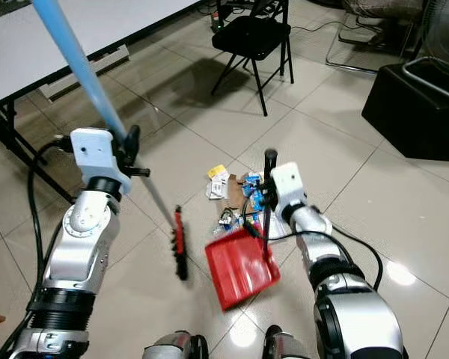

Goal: Sweep floor

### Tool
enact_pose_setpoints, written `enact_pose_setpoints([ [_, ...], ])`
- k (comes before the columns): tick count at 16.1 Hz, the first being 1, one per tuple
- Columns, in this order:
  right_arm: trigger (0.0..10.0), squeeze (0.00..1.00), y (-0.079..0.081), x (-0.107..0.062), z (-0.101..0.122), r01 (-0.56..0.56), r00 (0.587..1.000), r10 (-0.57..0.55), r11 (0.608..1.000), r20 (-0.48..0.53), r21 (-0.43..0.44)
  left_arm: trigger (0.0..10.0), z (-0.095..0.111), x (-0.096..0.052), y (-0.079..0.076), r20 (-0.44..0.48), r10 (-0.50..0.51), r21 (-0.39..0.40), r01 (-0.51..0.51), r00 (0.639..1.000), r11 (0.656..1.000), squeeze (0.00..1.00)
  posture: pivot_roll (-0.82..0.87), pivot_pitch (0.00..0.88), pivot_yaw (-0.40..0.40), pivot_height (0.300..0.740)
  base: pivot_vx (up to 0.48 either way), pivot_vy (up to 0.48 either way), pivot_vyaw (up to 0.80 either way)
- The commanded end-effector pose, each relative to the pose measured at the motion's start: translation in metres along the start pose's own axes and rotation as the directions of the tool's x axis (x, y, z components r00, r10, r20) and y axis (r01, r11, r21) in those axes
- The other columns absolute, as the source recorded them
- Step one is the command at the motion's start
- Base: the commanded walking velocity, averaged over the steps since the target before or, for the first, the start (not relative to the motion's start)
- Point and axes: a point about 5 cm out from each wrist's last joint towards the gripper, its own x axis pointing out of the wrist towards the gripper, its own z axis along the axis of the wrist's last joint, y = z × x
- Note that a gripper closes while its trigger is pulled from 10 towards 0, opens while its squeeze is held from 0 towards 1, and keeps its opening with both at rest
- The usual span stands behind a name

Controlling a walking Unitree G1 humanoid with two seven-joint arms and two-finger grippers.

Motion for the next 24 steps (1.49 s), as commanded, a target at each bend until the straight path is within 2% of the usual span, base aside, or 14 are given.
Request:
enact_pose_setpoints([
  [1,10.0,0.00,-0.004,0.005,0.018,0.031,0.996,-0.031,1.000,0.086,0.002,10.0,0.015,0.006,0.006,0.077,0.028,0.016,-0.030,0.997,0.999,0.00,0.02,0.100,0.068,0.740,0.000,0.000,0.00],
  [5,10.0,0.00,-0.026,0.001,0.026,0.139,0.985,-0.136,0.990,0.106,-0.014,10.0,0.013,0.009,0.008,0.072,0.041,0.020,-0.042,0.997,0.999,0.00,0.01,0.100,0.065,0.740,0.000,0.000,0.00],
  [7,10.0,0.00,-0.049,-0.007,0.030,0.263,0.957,-0.261,0.965,0.129,0.006,10.0,0.001,0.006,0.001,0.022,0.017,-0.011,-0.017,1.000,1.000,0.00,0.00,0.108,0.068,0.740,0.000,0.000,0.00],
  [9,10.0,0.00,-0.059,-0.013,0.025,0.321,0.940,-0.322,0.947,0.110,0.024,10.0,-0.004,0.004,-0.001,0.004,0.019,-0.027,-0.018,1.000,0.999,0.00,-0.01,0.112,0.069,0.740,0.000,0.000,0.00],
  [12,10.0,0.00,-0.059,-0.016,0.021,0.340,0.933,-0.344,0.939,0.106,0.054,10.0,-0.011,0.002,-0.007,-0.016,0.002,-0.043,-0.003,1.000,0.999,0.00,-0.01,0.109,0.070,0.740,0.000,0.000,0.00],
  [16,10.0,0.00,-0.061,-0.016,0.021,0.349,0.930,-0.352,0.936,0.106,0.051,10.0,-0.013,0.001,-0.013,-0.017,-0.012,-0.071,0.011,1.000,0.997,0.00,-0.02,0.097,0.062,0.740,0.000,0.000,0.00],
  [20,10.0,0.00,-0.062,-0.017,0.022,0.349,0.929,-0.353,0.936,0.107,0.052,10.0,-0.013,0.001,-0.011,-0.012,-0.003,-0.077,0.002,1.000,0.997,0.00,-0.02,0.090,0.060,0.740,0.000,0.000,0.00],
  [24,10.0,0.00,-0.062,-0.016,0.022,0.354,0.927,-0.362,0.931,0.101,0.085,10.0,-0.016,0.000,-0.009,-0.021,0.001,-0.073,-0.003,1.000,0.997,0.00,-0.02,0.080,0.061,0.740,0.243,0.000,-0.13],
])
